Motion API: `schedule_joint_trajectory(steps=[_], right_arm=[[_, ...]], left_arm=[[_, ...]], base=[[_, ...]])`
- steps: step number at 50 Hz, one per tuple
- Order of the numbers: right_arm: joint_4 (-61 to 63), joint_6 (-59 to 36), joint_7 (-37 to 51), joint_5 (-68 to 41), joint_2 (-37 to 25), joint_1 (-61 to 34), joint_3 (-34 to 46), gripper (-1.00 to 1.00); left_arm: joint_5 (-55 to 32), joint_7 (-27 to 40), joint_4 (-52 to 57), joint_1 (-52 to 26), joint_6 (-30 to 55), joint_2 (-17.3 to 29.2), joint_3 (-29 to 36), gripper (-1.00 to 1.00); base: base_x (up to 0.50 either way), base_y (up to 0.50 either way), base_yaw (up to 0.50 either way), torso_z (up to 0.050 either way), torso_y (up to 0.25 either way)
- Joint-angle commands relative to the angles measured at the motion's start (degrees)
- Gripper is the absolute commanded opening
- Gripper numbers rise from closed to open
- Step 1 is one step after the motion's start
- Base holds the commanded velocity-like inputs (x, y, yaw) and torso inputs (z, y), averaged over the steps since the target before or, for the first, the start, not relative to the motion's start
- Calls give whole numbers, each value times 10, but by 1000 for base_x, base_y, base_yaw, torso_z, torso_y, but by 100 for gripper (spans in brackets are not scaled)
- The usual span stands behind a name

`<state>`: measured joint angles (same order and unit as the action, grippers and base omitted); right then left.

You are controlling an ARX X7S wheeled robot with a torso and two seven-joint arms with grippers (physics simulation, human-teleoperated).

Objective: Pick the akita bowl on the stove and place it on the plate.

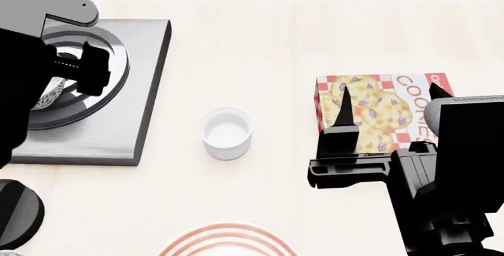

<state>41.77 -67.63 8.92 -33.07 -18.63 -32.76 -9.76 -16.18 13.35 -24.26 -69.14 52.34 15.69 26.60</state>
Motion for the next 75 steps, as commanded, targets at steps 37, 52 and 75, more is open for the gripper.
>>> schedule_joint_trajectory(steps=[37, 52, 75], right_arm=[[-2, 5, 12, -14, -7, 0, 2, 100], [-3, 7, 15, -18, -9, 1, 3, 100], [-4, 9, 20, -24, -12, 1, 5, 100]], left_arm=[[5, 17, -14, 16, 22, 11, 10, 100], [2, 20, -11, 22, 32, 13, 9, 100], [-1, 22, -18, 33, 27, 16, 8, 100]], base=[[0, 0, 0, 0, 0], [0, 0, 0, 0, 0], [0, 0, 0, 0, 0]])
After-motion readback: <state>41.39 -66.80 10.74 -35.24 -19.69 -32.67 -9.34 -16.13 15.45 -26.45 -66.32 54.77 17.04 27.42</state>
